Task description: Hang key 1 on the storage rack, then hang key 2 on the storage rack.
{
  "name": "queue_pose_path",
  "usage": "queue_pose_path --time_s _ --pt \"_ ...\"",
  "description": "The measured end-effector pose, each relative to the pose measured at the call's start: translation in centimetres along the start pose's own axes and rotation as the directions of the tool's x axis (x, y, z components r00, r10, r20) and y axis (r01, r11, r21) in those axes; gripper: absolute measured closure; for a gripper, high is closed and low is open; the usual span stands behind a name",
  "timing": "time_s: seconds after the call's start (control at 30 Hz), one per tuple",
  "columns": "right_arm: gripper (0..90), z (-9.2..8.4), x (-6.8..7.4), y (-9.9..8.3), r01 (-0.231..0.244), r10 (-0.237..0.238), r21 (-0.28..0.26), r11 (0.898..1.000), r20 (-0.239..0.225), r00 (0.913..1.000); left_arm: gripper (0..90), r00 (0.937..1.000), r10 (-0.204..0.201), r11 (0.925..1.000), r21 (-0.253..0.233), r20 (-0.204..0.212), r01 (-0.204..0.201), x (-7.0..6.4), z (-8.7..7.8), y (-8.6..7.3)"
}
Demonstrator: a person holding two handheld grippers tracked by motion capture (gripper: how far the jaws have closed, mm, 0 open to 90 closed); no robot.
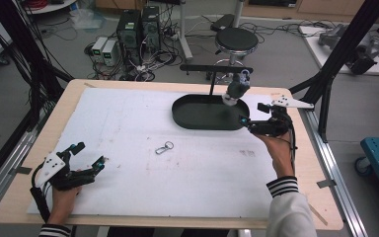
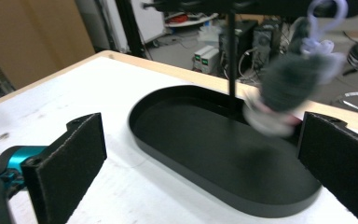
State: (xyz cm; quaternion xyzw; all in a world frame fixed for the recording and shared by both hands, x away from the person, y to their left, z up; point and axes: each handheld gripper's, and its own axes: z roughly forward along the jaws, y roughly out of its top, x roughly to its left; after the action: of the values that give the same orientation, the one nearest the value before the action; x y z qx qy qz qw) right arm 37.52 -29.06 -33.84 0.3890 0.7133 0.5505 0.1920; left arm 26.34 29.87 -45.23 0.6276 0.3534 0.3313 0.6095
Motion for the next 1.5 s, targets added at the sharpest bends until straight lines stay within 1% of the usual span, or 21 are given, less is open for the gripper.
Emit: queue_pose_path --time_s 0.1,0.2,0.3,0.37,0.43,0.47,0.5,0.53,0.57,0.6,0.67,0.7,0.73,0.9,0.93,1.1,1.2,1.3,1.33,1.47,1.5 --pt "0.6 -0.7 1.2 0.2 0.028 -0.029 -0.019 0.999 -0.021 0.9994 11.2 1.0000 0.000 1.0000 0.000 -0.002 0.000 0.0 0.0 0.0" --pt "0.7 -1.4 2.3 0.1 0.070 -0.073 -0.054 0.996 -0.048 0.9962 11.2 1.0000 -0.001 1.0000 -0.001 -0.001 0.001 0.0 0.0 0.0" --pt "0.7 -1.8 3.0 -0.2 0.085 -0.090 -0.082 0.993 -0.061 0.9941 11.2 1.0000 -0.001 1.0000 -0.001 -0.001 0.001 0.1 0.0 0.0" --pt "0.7 -2.0 3.2 -0.5 0.088 -0.094 -0.092 0.992 -0.059 0.9939 11.2 1.0000 -0.006 1.0000 0.001 0.000 0.006 0.1 0.0 0.0" --pt "0.7 -2.1 3.4 -0.8 0.088 -0.093 -0.083 0.993 -0.053 0.9942 11.2 1.0000 -0.006 1.0000 0.001 0.000 0.006 0.1 0.0 0.0" --pt "0.7 -2.1 3.4 -0.9 0.086 -0.091 -0.087 0.993 -0.056 0.9943 11.2 1.0000 -0.006 1.0000 0.001 0.000 0.006 0.1 0.0 0.0" --pt "0.7 -2.2 3.5 -1.1 0.088 -0.094 -0.103 0.991 -0.061 0.9937 11.2 1.0000 -0.006 1.0000 0.001 0.001 0.006 0.1 0.0 0.0" --pt "0.7 -2.1 3.5 -1.3 0.088 -0.095 -0.104 0.991 -0.061 0.9937 11.2 1.0000 -0.006 1.0000 0.001 0.000 0.006 0.1 0.0 0.0" --pt "0.7 -2.1 3.6 -1.5 0.086 -0.092 -0.097 0.992 -0.062 0.9939 11.2 1.0000 -0.005 1.0000 0.000 0.001 0.005 0.1 0.0 0.0" --pt "0.7 -2.1 3.6 -1.6 0.094 -0.100 -0.095 0.991 -0.060 0.9932 11.2 1.0000 -0.007 1.0000 -0.004 0.001 0.007 0.1 0.0 0.0" --pt "0.7 -2.1 3.6 -2.0 0.088 -0.094 -0.086 0.992 -0.057 0.9939 11.2 1.0000 -0.006 1.0000 0.000 0.000 0.006 0.1 0.0 0.0" --pt "0.7 -2.0 3.6 -2.1 0.086 -0.090 -0.063 0.994 -0.059 0.9942 11.2 1.0000 -0.010 1.0000 -0.001 0.000 0.010 0.1 0.0 0.0" --pt "0.7 -2.0 3.6 -2.1 0.091 -0.093 -0.051 0.995 -0.054 0.9942 11.2 0.9999 -0.014 0.9999 -0.003 0.000 0.014 0.1 0.0 0.0" --pt "0.7 -1.8 4.0 -2.0 0.109 -0.113 -0.070 0.992 -0.065 0.9914 11.2 1.0000 -0.008 1.0000 0.000 0.001 0.008 0.1 0.0 0.0" --pt "0.7 -1.8 4.1 -2.0 0.104 -0.108 -0.067 0.992 -0.068 0.9918 11.2 1.0000 -0.010 1.0000 -0.001 0.000 0.010 0.1 0.0 0.0" --pt "0.7 -1.8 4.1 -2.0 0.115 -0.119 -0.066 0.991 -0.067 0.9907 11.2 0.9999 -0.014 0.9999 -0.002 0.001 0.014 0.1 0.0 0.0" --pt "0.7 -2.2 4.0 -1.9 0.115 -0.120 -0.073 0.991 -0.068 0.9905 11.2 0.9999 -0.013 0.9999 0.000 -0.001 0.013 0.2 0.0 0.0" --pt "0.7 -2.5 3.8 -1.8 0.092 -0.099 -0.083 0.992 -0.075 0.9923 11.2 1.0000 -0.010 0.9999 0.004 0.001 0.010 0.2 0.0 0.0" --pt "0.7 -2.7 3.8 -1.8 0.092 -0.098 -0.081 0.992 -0.073 0.9925 11.2 1.0000 -0.009 0.9999 0.004 0.001 0.009 0.1 0.0 0.0" --pt "0.7 -2.8 4.0 -1.3 0.117 -0.123 -0.071 0.991 -0.082 0.9891 11.2 1.0000 -0.009 1.0000 0.002 0.001 0.009 0.1 0.0 0.0" --pt "0.7 -2.8 4.2 -1.0 0.129 -0.134 -0.065 0.990 -0.089 0.9870 11.2 1.0000 -0.009 1.0000 0.002 0.001 0.009 0.1 0.0 0.0"
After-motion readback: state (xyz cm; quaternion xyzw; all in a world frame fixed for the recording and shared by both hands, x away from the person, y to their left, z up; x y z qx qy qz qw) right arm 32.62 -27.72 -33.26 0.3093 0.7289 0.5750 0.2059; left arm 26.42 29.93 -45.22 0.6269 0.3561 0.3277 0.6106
